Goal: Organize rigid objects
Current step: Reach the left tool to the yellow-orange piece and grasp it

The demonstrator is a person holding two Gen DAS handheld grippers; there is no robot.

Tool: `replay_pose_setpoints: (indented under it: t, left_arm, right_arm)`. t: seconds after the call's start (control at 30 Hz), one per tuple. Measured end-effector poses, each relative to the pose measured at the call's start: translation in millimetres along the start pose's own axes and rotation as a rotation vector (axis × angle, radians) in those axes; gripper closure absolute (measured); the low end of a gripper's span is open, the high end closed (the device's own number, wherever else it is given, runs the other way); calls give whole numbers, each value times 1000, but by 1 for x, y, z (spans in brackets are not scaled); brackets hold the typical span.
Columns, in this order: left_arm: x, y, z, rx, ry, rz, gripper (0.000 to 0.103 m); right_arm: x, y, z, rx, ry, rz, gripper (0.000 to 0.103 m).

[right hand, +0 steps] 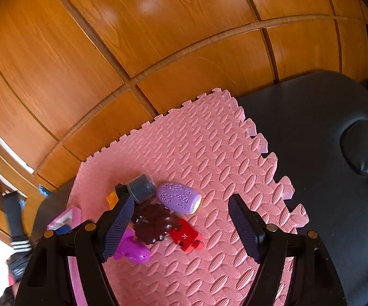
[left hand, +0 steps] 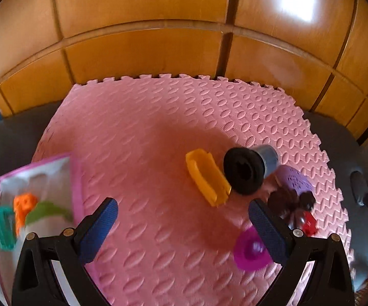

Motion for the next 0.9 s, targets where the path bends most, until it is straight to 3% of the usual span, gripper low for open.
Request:
replay_pose_setpoints:
  t: [0.17, 0.23, 0.33, 0.4, 0.5, 0.57, 0.63, 0.9]
  left_arm:
    - [7, 14, -26, -45, 7, -11, 17]
    - [8, 17, -34, -52, 10, -18, 18]
    - [6, 22, -46, -72, -3, -8, 34]
    - [7, 25, -52, -72, -6, -10, 34]
    - [2, 24, -69, -100, -8, 7, 61]
    - [2, 21, -70, -70, 15, -13, 64]
    - [1, 16, -67, -60, 17, -13, 76]
    - [3, -32, -37, -40, -23, -5, 77]
  right_arm:
    - [4, -2, -3, -25, 33, -40, 25]
    - [6, -3, -4, -32, 43, -49, 25]
    - [11, -5, -7, -48, 46, -79, 25]
    - [13, -5, -8, -56, 52, -93, 25]
    - [11, -4, -7, -45, 52, -81, 25]
    - [8, -3, -4, -32, 45, -57, 25]
    - [6, -2, -3, -17, 30, -36, 25]
    - [-8, -7, -14, -22, -4, 84, 25]
Point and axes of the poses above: each gripper's, at about its wrist camera, not at the fingertips, and z roughly against the way its jaws point, x to its right, y to its top, the point moved 4 cm from there along -z, roughly the way its jaws point, and after that the axes turned 3 degrees about -y, right-handed, at the moved point
